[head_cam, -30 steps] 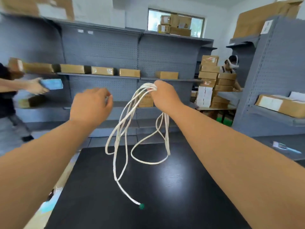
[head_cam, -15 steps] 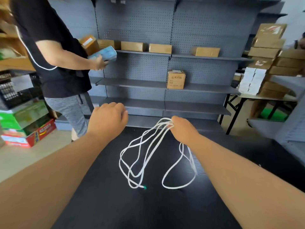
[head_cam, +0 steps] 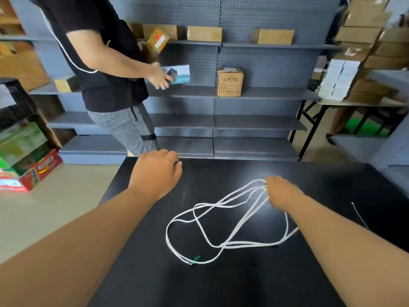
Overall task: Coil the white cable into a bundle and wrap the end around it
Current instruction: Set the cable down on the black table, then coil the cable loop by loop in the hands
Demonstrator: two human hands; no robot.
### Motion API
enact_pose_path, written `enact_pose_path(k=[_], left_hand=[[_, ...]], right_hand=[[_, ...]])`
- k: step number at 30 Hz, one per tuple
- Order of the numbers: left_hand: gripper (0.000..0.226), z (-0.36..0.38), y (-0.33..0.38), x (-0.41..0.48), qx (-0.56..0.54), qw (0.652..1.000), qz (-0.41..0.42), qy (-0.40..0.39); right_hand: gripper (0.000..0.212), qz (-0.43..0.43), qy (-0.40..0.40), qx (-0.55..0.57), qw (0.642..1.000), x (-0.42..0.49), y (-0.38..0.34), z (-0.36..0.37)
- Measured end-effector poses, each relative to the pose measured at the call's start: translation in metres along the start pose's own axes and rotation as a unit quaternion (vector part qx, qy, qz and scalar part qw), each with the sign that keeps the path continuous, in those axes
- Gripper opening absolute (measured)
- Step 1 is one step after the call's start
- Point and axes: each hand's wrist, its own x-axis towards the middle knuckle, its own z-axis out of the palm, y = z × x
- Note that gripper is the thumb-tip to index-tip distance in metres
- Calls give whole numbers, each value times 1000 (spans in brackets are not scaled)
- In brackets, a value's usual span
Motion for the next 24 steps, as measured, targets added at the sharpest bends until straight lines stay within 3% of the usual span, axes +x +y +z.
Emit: enact_pose_path(k=[4,6,9,14,24], left_hand=[[27,8,-3,6,6,1000,15,-5],[28,12,-6,8,2,1000,17,-9],[28,18,-11,11,-16,1000,20,-11],[29,26,-18,13,-41,998,27,-28],[31,39,-36,-4,-30,997,16,-65]], right_hand=[[72,36,-74,-40,996,2,9,17],[81,36,-109,-60,992,3,5,20],[70,18,-126,-51,991,8,-9,21],[35,-92,-59,-32,994,7,-60,22],[24,-220,-109,-11,969,-20,-167,67]])
